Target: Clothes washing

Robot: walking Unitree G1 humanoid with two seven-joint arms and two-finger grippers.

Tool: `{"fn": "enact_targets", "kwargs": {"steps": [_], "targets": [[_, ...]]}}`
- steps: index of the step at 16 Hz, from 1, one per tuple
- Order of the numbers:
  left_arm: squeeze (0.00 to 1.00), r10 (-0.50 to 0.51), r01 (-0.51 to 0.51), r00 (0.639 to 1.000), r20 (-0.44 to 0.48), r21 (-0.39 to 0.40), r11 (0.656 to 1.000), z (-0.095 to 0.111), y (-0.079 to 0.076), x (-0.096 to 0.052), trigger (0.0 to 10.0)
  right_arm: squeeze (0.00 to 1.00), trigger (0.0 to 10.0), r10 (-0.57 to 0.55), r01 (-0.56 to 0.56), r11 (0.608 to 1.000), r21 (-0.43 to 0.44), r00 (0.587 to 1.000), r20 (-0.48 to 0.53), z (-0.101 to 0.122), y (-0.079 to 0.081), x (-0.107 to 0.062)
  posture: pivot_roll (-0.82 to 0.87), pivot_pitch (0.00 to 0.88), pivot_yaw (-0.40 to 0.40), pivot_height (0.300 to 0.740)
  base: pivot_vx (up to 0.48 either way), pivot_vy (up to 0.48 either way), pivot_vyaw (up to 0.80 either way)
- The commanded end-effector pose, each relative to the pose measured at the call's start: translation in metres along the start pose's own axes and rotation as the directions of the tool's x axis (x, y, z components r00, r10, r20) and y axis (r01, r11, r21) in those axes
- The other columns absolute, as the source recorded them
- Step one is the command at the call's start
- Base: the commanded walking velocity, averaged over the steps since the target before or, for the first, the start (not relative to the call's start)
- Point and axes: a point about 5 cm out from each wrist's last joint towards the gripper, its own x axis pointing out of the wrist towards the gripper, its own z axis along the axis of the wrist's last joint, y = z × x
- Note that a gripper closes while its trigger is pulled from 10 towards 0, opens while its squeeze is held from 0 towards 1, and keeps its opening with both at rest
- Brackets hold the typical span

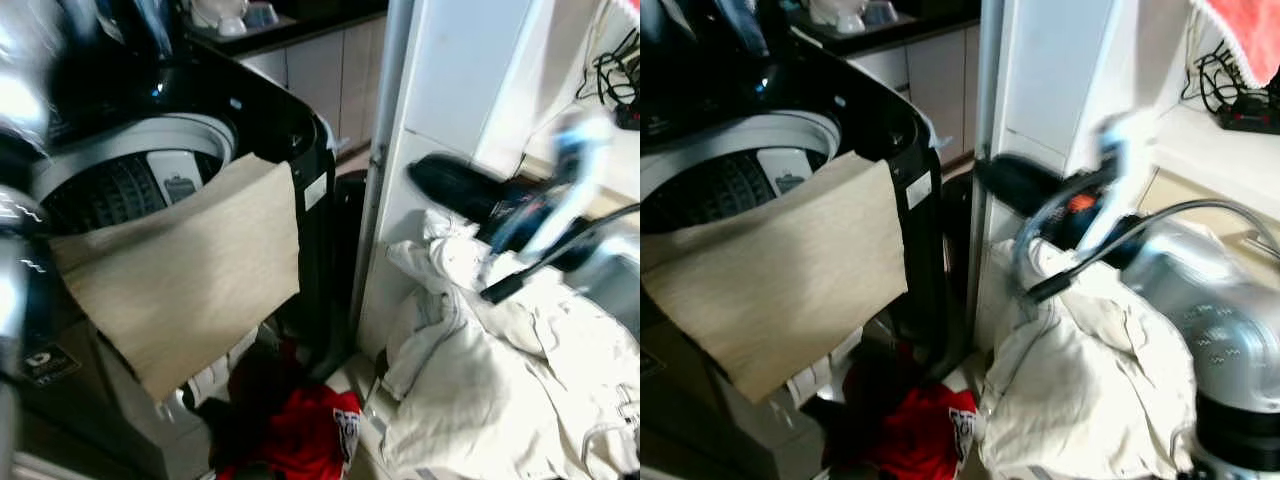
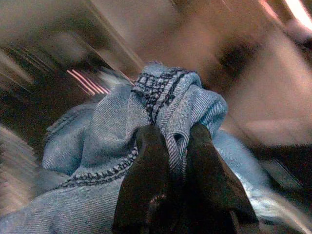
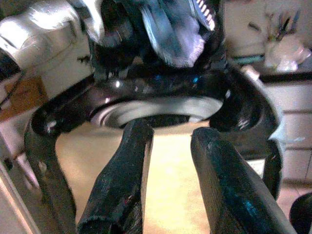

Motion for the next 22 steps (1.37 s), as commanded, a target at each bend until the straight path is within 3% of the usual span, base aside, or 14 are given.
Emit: {"fn": "enact_targets", "kwargs": {"steps": [1,3,5,6,9,15,16,17,18,19,20,21,22], "targets": [[0.00,-0.069,0.066,0.988,-0.140,-0.027,0.997,-0.033,-0.016,-0.001,10.0,0.00,10.0,0.024,-0.025,0.999,-0.038,0.999,-0.034,-0.006,0.013,0.011,-0.15,0.000,0.052,0.740,0.000,0.000,0.00],[0.00,-0.091,0.091,0.970,-0.225,-0.013,0.996,-0.056,-0.024,-0.005,10.0,0.00,10.0,0.062,-0.064,0.997,-0.034,0.997,-0.045,-0.011,0.025,0.021,-0.15,0.000,0.052,0.740,0.000,0.000,0.00],[0.00,-0.108,0.098,0.950,-0.292,-0.049,0.994,-0.070,-0.028,-0.009,10.0,0.00,10.0,0.096,-0.098,0.995,-0.029,0.994,-0.057,-0.015,0.033,0.025,-0.15,0.000,0.050,0.740,0.000,0.000,0.00],[1.00,-0.109,0.091,0.941,-0.320,-0.072,0.993,-0.074,-0.026,-0.011,10.0,0.00,10.0,0.100,-0.102,0.994,-0.030,0.993,-0.061,-0.017,0.035,0.027,-0.15,0.000,0.048,0.740,0.000,0.000,0.00],[1.00,-0.177,0.135,0.933,-0.312,-0.153,0.979,-0.072,-0.027,-0.011,10.0,0.00,10.0,0.091,-0.094,0.995,-0.035,0.993,-0.077,-0.020,0.035,0.028,-0.15,0.000,0.044,0.740,0.000,0.000,0.00],[1.00,-0.221,0.173,0.921,-0.321,-0.171,0.970,-0.073,-0.029,-0.011,10.0,0.00,10.0,0.050,-0.054,0.998,-0.041,0.994,-0.097,-0.023,0.029,0.028,-0.15,0.000,0.048,0.740,0.000,0.000,0.00],[1.00,-0.184,0.131,0.947,-0.264,-0.207,0.969,-0.065,-0.028,-0.008,10.0,0.00,10.0,-0.014,0.009,0.998,-0.061,0.996,-0.085,-0.023,0.023,0.028,-0.15,0.000,0.051,0.740,0.000,0.000,0.00],[1.00,-0.148,0.097,0.981,-0.125,-0.344,0.934,-0.047,-0.030,-0.001,10.0,0.00,10.0,-0.193,0.188,0.976,-0.106,0.981,-0.034,-0.020,0.008,0.030,-0.15,0.000,0.052,0.740,0.000,0.000,0.00],[0.70,-0.147,0.091,0.985,-0.094,-0.442,0.892,-0.042,-0.035,0.002,10.0,0.00,10.0,-0.301,0.297,0.948,-0.115,0.954,-0.018,-0.020,-0.003,0.030,-0.15,0.000,0.053,0.740,0.000,0.000,0.00],[0.00,-0.159,0.112,0.987,-0.031,-0.579,0.808,-0.030,-0.060,0.008,10.0,0.00,10.0,-0.513,0.514,0.849,-0.124,0.857,0.042,-0.016,-0.022,0.024,-0.15,0.000,0.052,0.740,0.000,0.000,0.00],[0.00,-0.160,0.138,0.987,0.023,-0.635,0.760,-0.020,-0.077,0.010,10.0,0.00,10.0,-0.597,0.601,0.790,-0.125,0.799,0.070,-0.014,-0.030,0.019,-0.15,0.000,0.048,0.740,0.000,0.000,0.00],[0.00,-0.134,0.153,0.988,0.078,-0.640,0.753,-0.011,-0.086,0.009,10.0,0.00,10.0,-0.628,0.633,0.760,-0.147,0.773,0.084,-0.013,-0.032,0.015,-0.16,0.000,0.045,0.740,0.000,0.000,0.00],[0.00,-0.105,0.201,0.977,0.186,-0.633,0.748,0.007,-0.109,-0.001,10.0,0.00,10.0,-0.689,0.695,0.694,-0.187,0.717,0.106,-0.012,-0.035,0.007,-0.16,0.000,0.041,0.740,0.000,0.000,0.00]]}}
